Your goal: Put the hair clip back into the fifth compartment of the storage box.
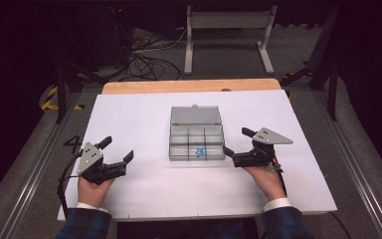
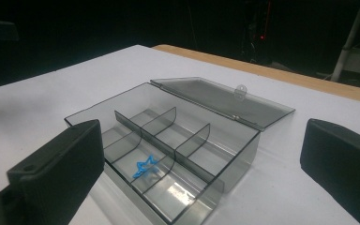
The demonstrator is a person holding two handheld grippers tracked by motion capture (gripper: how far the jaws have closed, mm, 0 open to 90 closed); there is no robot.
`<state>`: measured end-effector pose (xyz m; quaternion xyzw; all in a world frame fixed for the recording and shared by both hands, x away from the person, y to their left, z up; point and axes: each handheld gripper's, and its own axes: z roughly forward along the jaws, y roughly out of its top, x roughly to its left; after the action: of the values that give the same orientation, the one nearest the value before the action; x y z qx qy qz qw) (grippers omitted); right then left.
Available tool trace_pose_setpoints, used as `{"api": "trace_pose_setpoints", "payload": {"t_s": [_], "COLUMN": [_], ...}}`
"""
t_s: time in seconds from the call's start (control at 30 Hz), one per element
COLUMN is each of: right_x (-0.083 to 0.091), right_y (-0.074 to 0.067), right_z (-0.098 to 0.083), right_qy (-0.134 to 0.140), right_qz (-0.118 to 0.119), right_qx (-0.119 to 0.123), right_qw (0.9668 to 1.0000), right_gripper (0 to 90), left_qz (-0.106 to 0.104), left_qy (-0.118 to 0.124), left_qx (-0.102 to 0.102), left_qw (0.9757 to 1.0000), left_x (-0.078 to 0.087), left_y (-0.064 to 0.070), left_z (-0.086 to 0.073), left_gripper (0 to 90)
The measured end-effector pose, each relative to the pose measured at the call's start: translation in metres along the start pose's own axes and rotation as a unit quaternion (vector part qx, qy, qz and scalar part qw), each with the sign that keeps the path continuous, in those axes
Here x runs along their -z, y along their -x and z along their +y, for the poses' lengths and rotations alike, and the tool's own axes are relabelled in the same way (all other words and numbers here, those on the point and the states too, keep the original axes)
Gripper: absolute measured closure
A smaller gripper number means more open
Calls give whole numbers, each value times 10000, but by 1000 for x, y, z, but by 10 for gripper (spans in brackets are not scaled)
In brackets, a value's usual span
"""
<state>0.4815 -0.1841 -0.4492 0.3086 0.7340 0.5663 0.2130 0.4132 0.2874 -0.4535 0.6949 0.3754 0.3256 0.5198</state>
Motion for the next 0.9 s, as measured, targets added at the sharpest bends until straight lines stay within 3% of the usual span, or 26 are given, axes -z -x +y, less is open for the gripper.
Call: {"api": "trace_pose_setpoints", "payload": {"t_s": [0.9], "right_x": [27], "right_y": [17], "right_z": [-10], "right_qy": [56], "right_qz": [-247], "right_qx": [-110], "right_qw": [9996], "right_gripper": [5], "left_qz": [-11], "left_qy": [3], "left_qx": [20], "left_qw": [10000], "left_x": [1], "left_y": [-1], "left_z": [0], "left_gripper": [105]}}
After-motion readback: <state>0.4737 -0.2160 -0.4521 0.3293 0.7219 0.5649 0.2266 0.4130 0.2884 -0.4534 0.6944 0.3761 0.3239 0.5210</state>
